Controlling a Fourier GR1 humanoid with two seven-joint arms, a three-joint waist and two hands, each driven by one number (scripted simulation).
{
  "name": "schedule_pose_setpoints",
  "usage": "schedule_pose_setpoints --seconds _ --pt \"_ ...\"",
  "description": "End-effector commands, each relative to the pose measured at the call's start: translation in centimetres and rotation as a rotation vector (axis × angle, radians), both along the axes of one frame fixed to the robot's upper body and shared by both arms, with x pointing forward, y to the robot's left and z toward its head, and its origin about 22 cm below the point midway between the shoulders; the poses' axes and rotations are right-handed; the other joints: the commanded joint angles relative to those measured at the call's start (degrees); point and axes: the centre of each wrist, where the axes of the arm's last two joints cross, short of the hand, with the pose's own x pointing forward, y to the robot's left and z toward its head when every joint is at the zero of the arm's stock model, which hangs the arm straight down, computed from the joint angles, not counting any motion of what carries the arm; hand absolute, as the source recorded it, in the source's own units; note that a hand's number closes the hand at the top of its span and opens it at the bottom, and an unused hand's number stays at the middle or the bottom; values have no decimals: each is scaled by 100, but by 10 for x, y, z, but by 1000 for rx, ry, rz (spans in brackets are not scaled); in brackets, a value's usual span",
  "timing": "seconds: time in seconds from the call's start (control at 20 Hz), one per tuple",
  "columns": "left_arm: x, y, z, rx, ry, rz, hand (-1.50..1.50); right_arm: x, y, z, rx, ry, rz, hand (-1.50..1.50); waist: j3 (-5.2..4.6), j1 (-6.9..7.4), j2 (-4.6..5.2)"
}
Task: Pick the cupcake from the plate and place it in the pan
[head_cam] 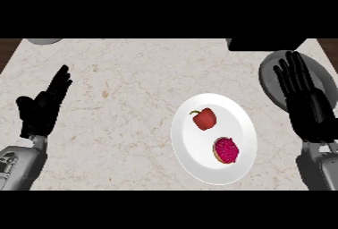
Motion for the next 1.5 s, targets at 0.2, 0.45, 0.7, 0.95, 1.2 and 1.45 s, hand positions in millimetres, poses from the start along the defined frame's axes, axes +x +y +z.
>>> schedule_pose_setpoints --seconds 0.2,0.45,0.7,0.95,1.2,1.45 --pt "-46 -32 -79 -355 232 236 0 -41 13 -37 42 183 -62 150 79 -18 -212" --pt "-78 -31 -106 -425 294 267 0 -82 17 -64 -369 28 -296 -150 45 -185 -295" --pt "-85 -40 -104 -430 288 272 0 -148 68 -88 -434 3 -406 -150 66 -189 -262" --pt "-80 -46 -90 -442 263 227 0 -164 89 -79 -564 43 -543 -150 60 16 -197" --pt "-91 -49 -85 -436 268 219 0 -156 90 -51 -668 168 -623 -150 69 101 -182" --pt "-70 -45 -79 -423 273 219 0 -114 94 -17 -798 329 -575 -150 65 168 -137"
